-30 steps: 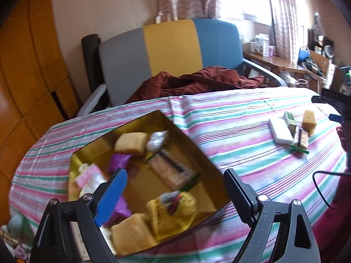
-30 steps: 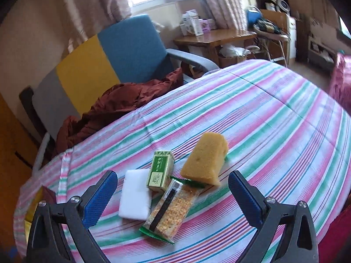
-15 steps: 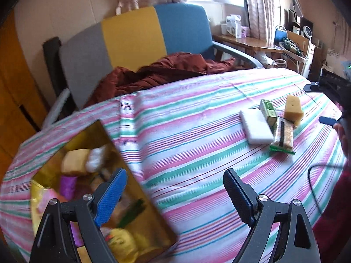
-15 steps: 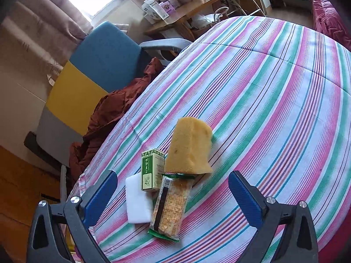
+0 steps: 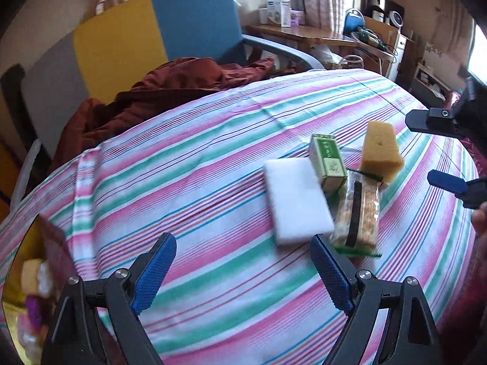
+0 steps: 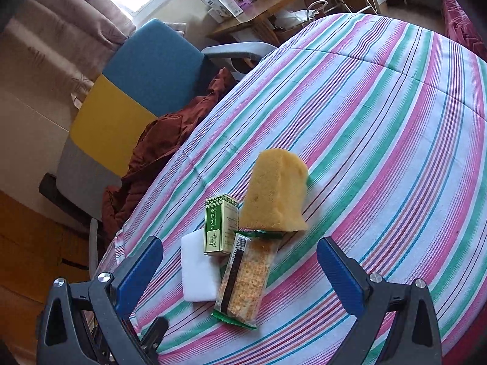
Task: Organize objects
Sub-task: 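Withdraw both tools from the tray toward the yellow sponge and remaining items, then grasp the white sponge with the left tool while the right tool grasps the yellow sponge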
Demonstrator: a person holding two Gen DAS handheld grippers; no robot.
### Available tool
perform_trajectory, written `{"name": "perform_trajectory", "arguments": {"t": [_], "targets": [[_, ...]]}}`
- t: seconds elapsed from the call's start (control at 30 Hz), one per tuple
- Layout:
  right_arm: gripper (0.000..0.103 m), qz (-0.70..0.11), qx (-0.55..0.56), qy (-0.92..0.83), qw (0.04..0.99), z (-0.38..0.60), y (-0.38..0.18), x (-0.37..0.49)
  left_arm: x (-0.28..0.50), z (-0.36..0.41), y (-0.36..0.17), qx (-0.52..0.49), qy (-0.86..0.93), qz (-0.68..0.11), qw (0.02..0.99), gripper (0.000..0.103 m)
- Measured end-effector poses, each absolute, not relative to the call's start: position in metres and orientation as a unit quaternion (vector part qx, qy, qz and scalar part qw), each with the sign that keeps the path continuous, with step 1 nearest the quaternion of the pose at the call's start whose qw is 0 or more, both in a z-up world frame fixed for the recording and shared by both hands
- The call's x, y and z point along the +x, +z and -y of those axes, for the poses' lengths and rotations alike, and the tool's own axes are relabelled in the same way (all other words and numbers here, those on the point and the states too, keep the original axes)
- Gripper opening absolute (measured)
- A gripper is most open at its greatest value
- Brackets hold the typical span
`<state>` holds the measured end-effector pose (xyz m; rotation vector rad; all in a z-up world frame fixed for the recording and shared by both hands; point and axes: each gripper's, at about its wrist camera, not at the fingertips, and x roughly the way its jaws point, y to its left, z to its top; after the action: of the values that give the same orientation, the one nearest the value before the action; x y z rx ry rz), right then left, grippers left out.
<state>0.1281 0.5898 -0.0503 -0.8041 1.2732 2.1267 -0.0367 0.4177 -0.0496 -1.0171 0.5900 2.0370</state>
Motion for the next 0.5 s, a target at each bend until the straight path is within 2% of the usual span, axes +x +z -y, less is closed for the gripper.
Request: {"name": "perform_trajectory", "arguments": {"t": [0.27,0.4,0.5], "targets": [[0.103,-0.490,-0.302,0.772,0.271,-0.599,-0.059,0.131,-0.042,-0.476,-0.079,-0.398,0.773,-0.278,0.409,0.093],[0.103,-0.488,-0.313,0.766,0.277,-0.600,-0.064,0.129,-0.055,-0.481,-0.089,-0.415,0.769,-0.253,0.414,0.094],[0.103,-0.484,-0.322,0.763,0.282,-0.601,-0.066,0.127,-0.060,-0.469,-0.093,-0.437,0.757,-0.209,0.439,0.080]]}}
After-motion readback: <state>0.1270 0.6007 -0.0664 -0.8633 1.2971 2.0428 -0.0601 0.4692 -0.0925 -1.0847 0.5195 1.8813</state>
